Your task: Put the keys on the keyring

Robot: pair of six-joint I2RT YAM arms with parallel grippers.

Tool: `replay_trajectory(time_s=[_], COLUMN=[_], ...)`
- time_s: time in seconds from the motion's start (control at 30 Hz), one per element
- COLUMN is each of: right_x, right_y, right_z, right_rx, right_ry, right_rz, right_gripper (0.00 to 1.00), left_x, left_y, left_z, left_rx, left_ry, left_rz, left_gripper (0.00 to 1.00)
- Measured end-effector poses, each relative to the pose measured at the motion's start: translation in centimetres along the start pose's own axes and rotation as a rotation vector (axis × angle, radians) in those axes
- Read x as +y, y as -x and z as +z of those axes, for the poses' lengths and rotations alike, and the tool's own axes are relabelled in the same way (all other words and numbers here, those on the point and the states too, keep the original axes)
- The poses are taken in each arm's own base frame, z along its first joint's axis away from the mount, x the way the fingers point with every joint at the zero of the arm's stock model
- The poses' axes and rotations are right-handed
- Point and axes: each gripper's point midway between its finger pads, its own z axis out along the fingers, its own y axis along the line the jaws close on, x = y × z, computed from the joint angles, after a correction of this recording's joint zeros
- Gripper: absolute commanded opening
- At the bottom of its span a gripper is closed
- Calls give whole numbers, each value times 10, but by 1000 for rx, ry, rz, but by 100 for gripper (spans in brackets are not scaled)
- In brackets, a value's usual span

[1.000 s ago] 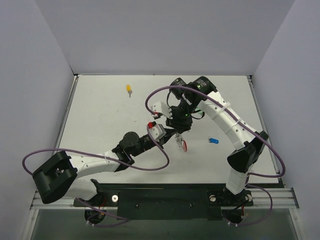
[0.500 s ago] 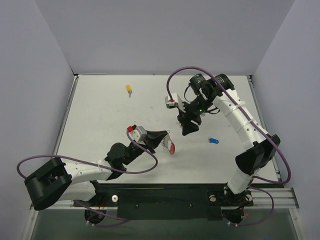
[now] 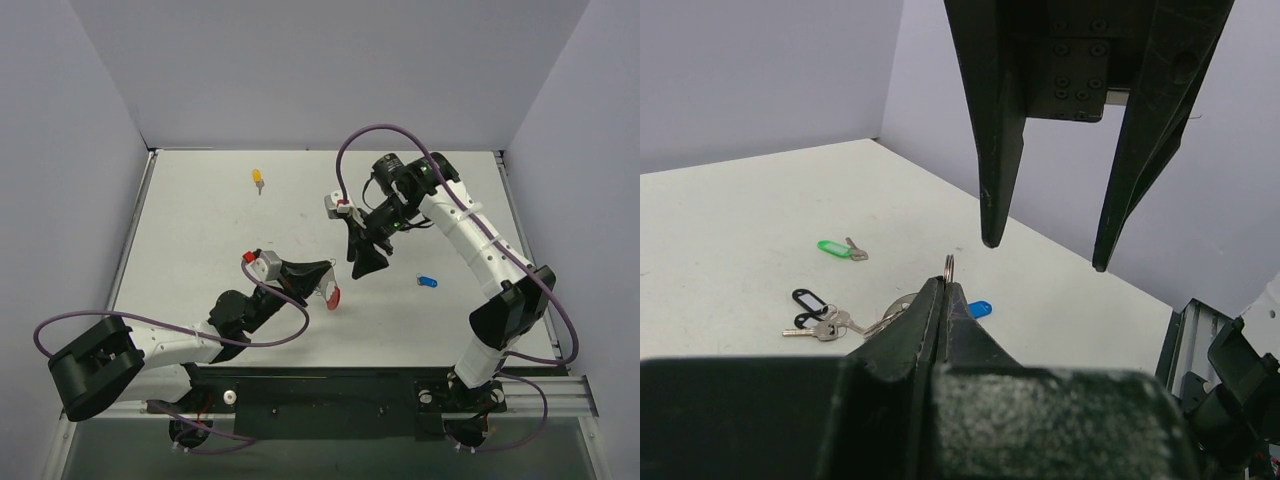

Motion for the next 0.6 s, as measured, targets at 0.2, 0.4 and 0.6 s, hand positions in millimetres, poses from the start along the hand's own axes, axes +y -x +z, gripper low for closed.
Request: replay_trajectory(time_s=[0.2, 0.4, 0.6], right_x=[-6, -17, -32], right_y=[4, 12, 14], right_z=[7, 9, 11], right_rx=[-16, -41, -60], right_ry=[-16, -52, -82], right_rz=[19, 27, 41], right_gripper=[44, 44, 43], left_x=[-2, -4, -4], left_y=[1, 0, -2], left_z=[0, 0, 0], left_rx=[-5, 1, 6], left_ry=[-5, -17, -19], left_rz=[-16, -25, -31], left_gripper=[0, 0, 0])
